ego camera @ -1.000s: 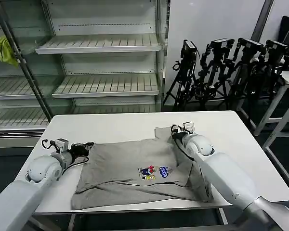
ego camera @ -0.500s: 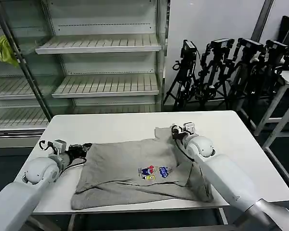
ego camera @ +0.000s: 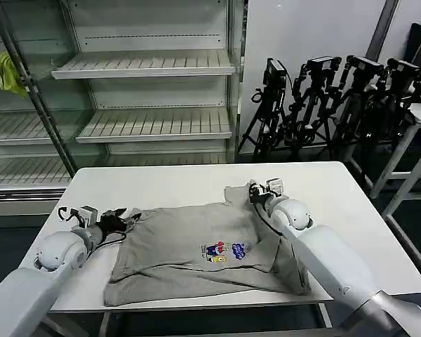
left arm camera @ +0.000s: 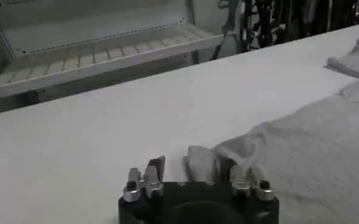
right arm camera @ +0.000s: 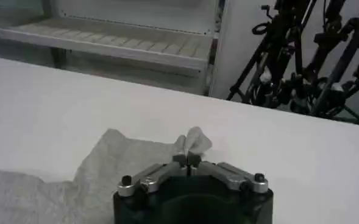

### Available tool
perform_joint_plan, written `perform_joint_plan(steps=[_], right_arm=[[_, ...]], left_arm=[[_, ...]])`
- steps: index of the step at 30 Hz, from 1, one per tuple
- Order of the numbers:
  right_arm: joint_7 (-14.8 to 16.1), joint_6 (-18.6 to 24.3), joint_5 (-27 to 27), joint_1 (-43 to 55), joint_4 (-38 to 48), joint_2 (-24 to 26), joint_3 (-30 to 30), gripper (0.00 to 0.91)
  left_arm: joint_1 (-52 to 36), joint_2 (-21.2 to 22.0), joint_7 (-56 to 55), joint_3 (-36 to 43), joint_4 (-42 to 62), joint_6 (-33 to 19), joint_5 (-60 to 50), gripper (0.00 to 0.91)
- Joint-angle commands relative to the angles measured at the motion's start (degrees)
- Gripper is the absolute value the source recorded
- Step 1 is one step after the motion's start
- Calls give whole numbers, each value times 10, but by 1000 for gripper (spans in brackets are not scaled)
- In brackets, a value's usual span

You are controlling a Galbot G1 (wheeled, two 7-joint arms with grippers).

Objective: Fold and organize the clothes.

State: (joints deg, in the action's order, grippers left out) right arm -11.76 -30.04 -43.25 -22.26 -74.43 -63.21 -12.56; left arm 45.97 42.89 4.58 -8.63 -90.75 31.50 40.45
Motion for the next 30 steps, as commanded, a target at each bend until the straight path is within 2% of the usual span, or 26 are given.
perform_joint_plan(steps=[1,2,3,5,8,9,11,30], right_arm=[[0,0,0,0,-1,0,0,0],[0,0,1,0,-1,0,0,0],[0,1,1,-1,-1,0,1,0],[0,1,3,-1,-1,1,1,0],[0,2,3,-1,-1,1,1,0],[0,2,3,-1,-2,1,1,0],[0,2,3,-1,-3,2,1,0],[0,5,12,-10,-9,4,1,0]], left_arm=[[2,-2,1,0,0,1,-2,907],[2,-2,1,0,0,0,-2,887],[2,-1,1,0,0,0,-2,816],[2,0,2,1,-1,0,-2,746],[1,4,3,2,-1,-1,-3,776],[-1,5,3,2,0,-2,-3,856],[-5,7,-1,1,1,-2,-3,907],[-4,1,-3,-17,-5,1,4,907]])
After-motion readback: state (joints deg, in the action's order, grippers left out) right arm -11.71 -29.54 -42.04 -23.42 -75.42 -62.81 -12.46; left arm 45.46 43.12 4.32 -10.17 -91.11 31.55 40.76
